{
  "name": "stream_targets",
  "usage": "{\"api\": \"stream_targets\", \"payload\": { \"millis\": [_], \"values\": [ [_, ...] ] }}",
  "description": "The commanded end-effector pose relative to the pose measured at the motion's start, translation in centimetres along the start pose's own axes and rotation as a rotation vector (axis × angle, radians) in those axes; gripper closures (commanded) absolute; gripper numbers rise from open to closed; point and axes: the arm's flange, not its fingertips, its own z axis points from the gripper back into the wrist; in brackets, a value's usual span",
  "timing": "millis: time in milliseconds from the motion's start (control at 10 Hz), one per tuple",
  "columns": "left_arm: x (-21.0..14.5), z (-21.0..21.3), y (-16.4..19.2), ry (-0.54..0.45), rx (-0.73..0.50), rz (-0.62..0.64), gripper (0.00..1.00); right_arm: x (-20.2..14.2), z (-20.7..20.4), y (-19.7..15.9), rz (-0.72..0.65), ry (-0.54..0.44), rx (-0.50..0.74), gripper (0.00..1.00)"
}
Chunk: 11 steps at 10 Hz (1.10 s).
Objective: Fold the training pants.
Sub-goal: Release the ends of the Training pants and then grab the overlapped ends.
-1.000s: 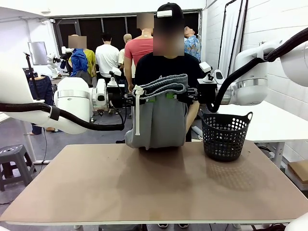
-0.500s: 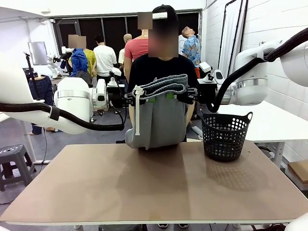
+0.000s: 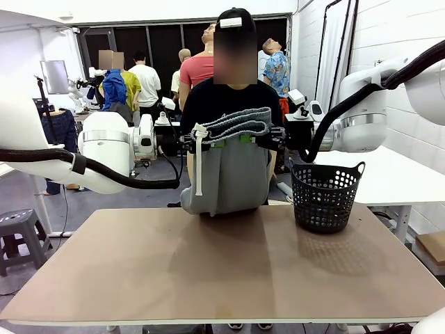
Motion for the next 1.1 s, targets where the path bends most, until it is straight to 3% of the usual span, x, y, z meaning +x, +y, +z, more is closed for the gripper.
{"api": "stream_targets", "payload": {
  "millis": [0,1000],
  "values": [
    [0.26,-0.03,-0.07,-0.01,-0.009,0.0,1.0,0.14,-0.01,0.45,0.008,-0.015,0.002,1.0],
    [0.26,-0.03,-0.07,-0.01,-0.009,0.0,1.0,0.14,-0.01,0.45,0.008,-0.015,0.002,1.0]
  ]
}}
